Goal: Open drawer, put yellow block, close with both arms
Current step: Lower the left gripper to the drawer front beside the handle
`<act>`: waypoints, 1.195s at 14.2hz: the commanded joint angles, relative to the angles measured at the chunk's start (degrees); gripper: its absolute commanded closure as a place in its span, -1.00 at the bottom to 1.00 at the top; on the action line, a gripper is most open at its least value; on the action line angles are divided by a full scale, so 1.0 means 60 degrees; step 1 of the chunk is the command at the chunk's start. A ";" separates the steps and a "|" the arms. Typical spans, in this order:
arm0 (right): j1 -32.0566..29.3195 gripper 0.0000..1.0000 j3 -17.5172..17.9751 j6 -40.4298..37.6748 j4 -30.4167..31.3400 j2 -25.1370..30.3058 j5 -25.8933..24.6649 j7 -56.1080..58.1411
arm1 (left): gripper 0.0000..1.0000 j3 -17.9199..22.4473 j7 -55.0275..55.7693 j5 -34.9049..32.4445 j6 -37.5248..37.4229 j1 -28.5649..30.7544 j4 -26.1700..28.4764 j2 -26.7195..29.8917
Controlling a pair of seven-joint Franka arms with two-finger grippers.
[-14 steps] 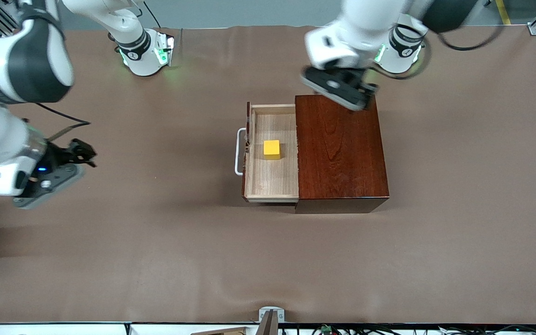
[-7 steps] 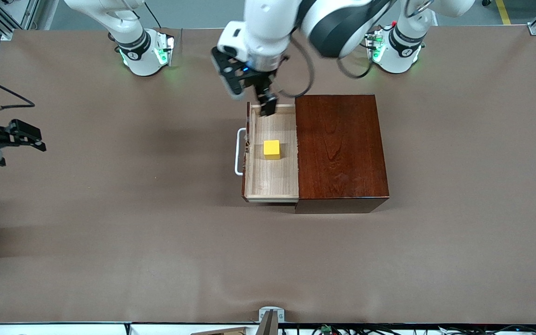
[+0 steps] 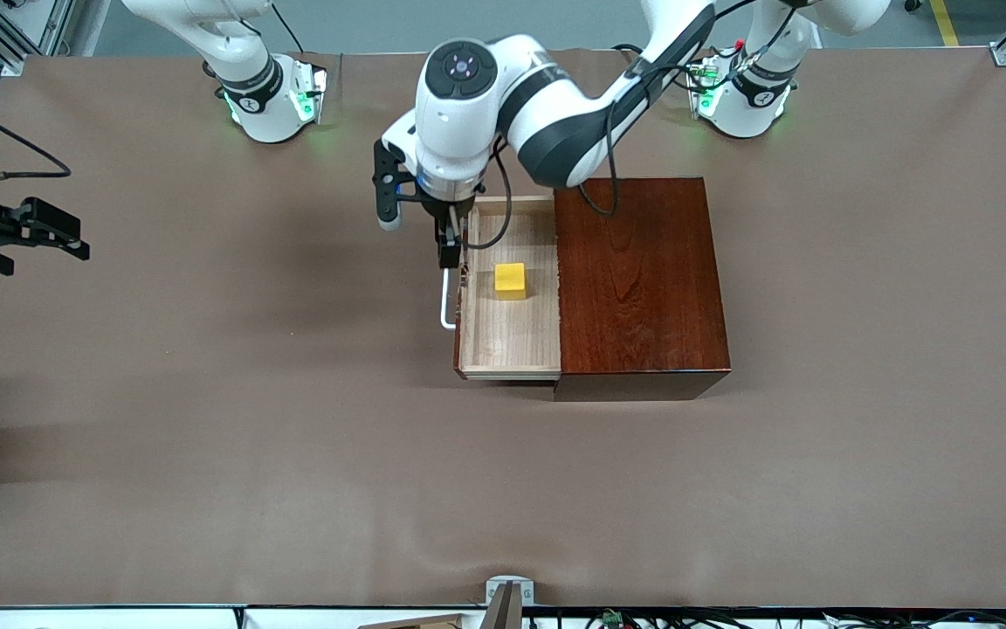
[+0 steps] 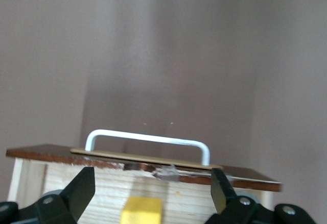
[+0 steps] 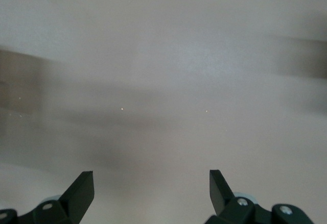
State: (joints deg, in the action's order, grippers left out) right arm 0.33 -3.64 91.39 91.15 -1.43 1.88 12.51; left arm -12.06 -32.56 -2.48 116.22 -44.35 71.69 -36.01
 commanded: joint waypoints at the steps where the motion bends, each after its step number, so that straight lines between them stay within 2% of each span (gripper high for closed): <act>1: -0.0259 -1.00 0.0357 0.0047 0.0453 0.0589 0.0111 -0.0750 | -1.00 0.0384 -0.0710 -0.0245 0.0447 -0.0299 -0.0421 -0.0545; 6: -0.0288 -1.00 0.0445 -0.0188 0.0453 0.0853 0.0140 -0.2332 | -1.00 0.0385 -0.0798 -0.0245 0.1224 -0.0314 -0.0406 -0.1044; 17: -0.0347 -1.00 0.0357 -0.0773 0.0219 0.0810 0.0126 -0.2275 | -1.00 0.0707 -0.0959 -0.0553 0.1387 -0.0387 -0.0333 -0.1572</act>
State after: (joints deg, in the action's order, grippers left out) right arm -0.86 -2.29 87.66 92.07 2.25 1.89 -0.61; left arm -8.56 -37.41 -4.07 124.46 -45.77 71.11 -44.71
